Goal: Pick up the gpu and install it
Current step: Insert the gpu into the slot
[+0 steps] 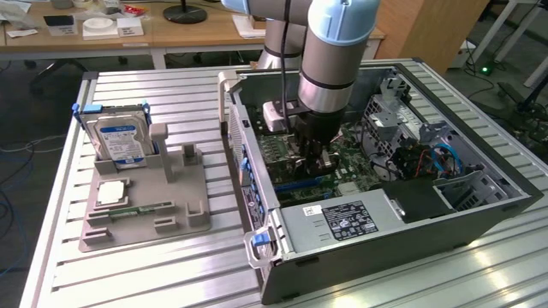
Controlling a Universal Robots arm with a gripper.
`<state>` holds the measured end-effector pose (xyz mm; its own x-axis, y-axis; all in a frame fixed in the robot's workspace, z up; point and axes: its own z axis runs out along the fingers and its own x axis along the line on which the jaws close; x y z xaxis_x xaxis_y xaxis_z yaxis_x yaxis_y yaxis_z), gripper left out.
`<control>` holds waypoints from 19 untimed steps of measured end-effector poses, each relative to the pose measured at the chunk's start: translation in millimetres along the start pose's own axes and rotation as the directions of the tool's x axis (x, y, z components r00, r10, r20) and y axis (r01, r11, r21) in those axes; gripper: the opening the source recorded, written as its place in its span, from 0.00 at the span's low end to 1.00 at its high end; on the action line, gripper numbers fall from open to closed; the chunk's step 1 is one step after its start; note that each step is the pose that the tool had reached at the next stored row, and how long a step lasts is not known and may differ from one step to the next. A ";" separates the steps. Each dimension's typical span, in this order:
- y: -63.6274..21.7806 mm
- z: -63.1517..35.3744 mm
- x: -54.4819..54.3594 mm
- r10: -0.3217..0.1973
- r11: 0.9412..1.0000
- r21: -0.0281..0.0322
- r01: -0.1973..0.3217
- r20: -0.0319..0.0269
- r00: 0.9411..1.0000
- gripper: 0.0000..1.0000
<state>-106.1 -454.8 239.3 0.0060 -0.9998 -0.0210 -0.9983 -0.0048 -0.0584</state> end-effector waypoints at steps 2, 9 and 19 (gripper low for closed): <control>0.7 0.2 0.0 0.000 1.000 0.003 0.000 0.000 1.000 0.28; 0.9 0.7 -0.1 0.023 1.000 0.004 -0.023 -0.001 1.000 0.28; 2.4 0.9 -0.2 0.024 1.000 0.005 -0.024 -0.001 1.000 0.28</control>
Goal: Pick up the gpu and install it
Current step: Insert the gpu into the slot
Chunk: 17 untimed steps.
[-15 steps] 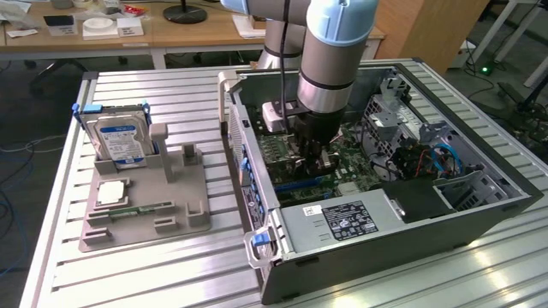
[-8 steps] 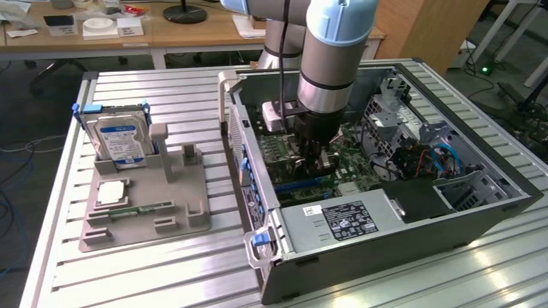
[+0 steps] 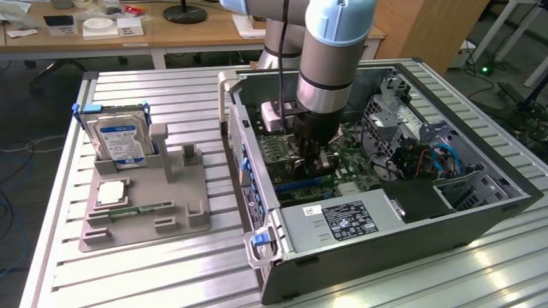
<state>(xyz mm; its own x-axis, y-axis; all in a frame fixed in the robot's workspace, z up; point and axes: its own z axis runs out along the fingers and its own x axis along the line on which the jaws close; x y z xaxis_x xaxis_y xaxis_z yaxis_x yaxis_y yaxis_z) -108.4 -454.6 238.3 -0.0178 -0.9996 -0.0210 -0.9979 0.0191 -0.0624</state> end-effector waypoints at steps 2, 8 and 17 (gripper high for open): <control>0.6 0.0 0.0 0.000 1.000 0.000 0.000 0.000 1.000 0.28; 2.7 0.2 0.1 0.001 1.000 0.000 -0.001 0.000 1.000 0.28; -3.3 1.0 0.0 0.001 1.000 0.000 -0.001 0.000 1.000 0.28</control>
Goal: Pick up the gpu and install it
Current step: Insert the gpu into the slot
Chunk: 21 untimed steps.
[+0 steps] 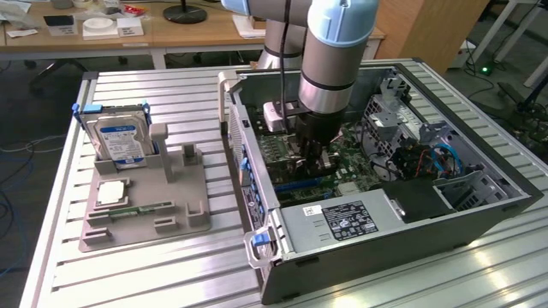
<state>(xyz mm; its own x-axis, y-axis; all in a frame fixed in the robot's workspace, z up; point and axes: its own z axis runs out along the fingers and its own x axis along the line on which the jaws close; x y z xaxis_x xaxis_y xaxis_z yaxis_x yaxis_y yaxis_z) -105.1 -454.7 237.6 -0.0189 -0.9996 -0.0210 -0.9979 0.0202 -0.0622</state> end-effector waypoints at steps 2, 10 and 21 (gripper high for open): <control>0.0 0.0 0.0 0.000 1.000 0.000 0.000 0.000 1.000 0.28; 0.4 0.1 3.1 0.000 1.000 0.000 0.000 0.000 1.000 0.28; 5.3 2.0 2.7 0.005 1.000 0.000 -0.005 -0.001 1.000 0.28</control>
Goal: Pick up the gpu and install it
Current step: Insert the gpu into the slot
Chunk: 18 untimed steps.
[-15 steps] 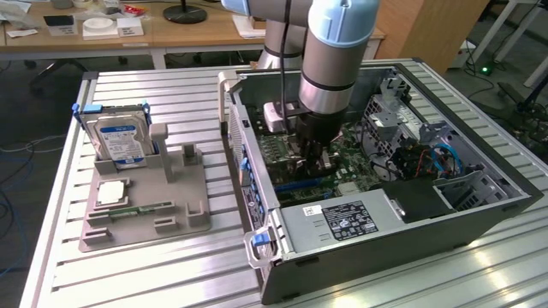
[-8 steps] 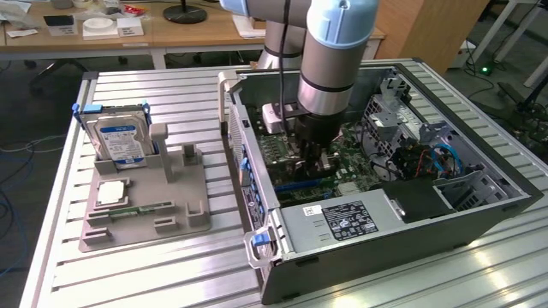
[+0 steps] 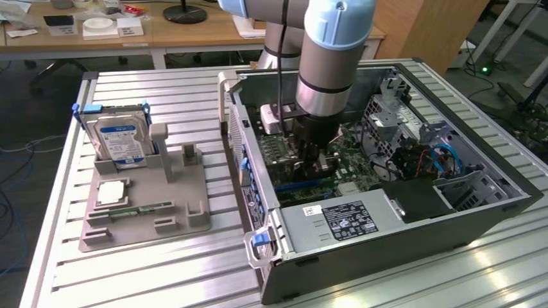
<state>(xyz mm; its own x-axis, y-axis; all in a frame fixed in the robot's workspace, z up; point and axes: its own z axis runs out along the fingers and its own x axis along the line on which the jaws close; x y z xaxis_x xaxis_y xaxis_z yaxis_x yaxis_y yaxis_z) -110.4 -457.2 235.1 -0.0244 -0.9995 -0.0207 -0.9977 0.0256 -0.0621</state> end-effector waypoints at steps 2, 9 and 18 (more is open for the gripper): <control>1.9 0.5 0.0 0.001 1.000 0.000 -0.001 0.000 1.000 0.28; 2.8 1.5 -0.3 0.011 1.000 0.000 -0.011 -0.001 1.000 0.28; 0.7 1.7 0.0 0.016 1.000 -0.002 -0.016 -0.001 1.000 0.28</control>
<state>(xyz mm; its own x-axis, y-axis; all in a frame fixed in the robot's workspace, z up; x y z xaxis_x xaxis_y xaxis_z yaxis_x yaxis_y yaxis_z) -110.9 -457.2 233.3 -0.0402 -0.9990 -0.0206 -0.9974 0.0413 -0.0595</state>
